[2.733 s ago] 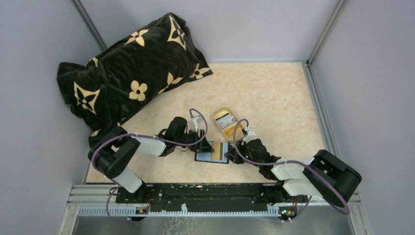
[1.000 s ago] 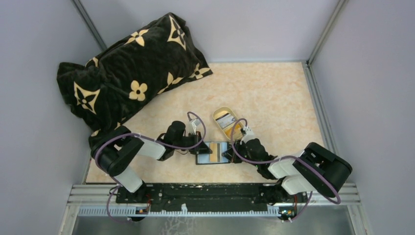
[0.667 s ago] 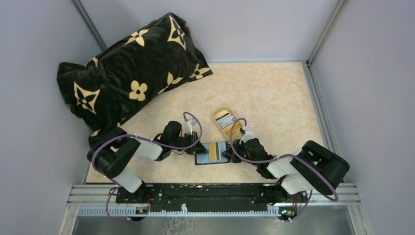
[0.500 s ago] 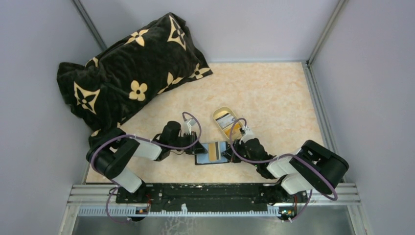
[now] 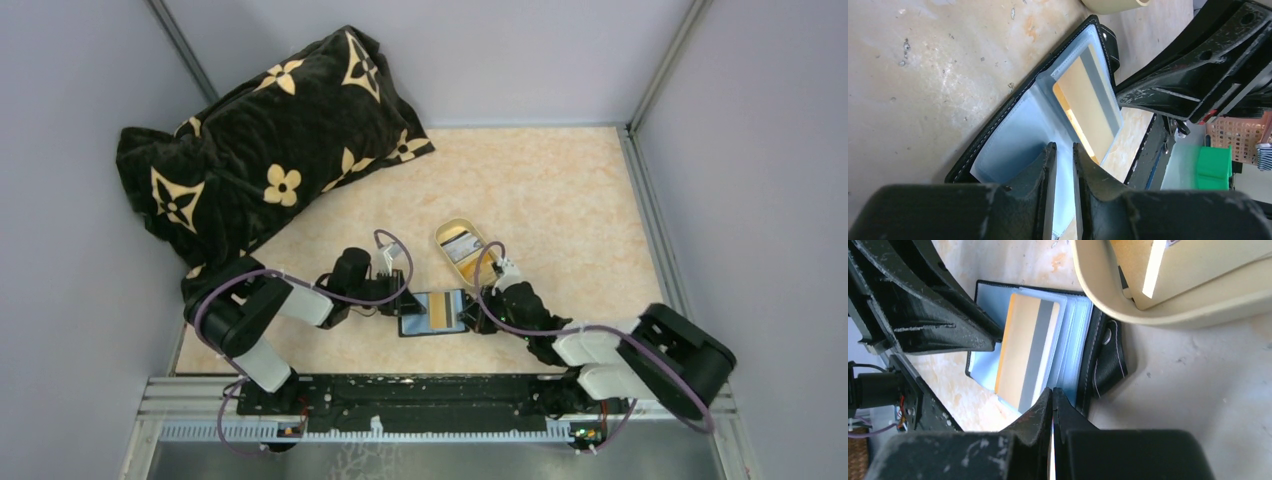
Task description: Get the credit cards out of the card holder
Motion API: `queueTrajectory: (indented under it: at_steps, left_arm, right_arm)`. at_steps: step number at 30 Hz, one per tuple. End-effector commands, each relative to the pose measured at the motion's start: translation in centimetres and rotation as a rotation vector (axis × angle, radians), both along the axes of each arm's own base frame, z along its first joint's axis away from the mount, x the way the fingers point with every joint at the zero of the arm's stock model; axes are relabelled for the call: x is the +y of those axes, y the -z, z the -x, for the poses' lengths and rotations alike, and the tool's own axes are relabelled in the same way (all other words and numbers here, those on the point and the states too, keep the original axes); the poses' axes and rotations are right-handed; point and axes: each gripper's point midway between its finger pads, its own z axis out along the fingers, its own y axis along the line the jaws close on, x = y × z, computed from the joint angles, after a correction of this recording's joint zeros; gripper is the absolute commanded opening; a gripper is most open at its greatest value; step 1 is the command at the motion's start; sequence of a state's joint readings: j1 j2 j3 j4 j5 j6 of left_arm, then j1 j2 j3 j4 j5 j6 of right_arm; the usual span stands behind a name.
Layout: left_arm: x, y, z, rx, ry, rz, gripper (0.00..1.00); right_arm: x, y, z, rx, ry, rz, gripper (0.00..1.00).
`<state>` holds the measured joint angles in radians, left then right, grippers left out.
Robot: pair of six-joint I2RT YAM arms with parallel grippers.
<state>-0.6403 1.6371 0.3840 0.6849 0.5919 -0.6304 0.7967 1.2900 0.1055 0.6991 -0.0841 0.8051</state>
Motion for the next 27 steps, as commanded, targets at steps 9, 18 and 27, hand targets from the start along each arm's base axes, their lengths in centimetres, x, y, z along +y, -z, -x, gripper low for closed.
queueTrajectory:
  at_steps: [9,18,27]
  left_arm:
    - [-0.1,1.1,0.1,0.011,0.005,0.006,0.26]
    - [-0.1,1.1,0.3,0.024,0.004,0.017,0.27]
    - [-0.2,1.4,0.6,0.042,0.0,0.038,0.27]
  right_arm:
    - [-0.5,-5.0,-0.7,-0.119,-0.032,0.104,0.0]
    - [0.8,-0.9,-0.6,-0.039,-0.067,0.109,0.0]
    - [0.7,1.4,0.9,0.026,-0.085,0.08,0.0]
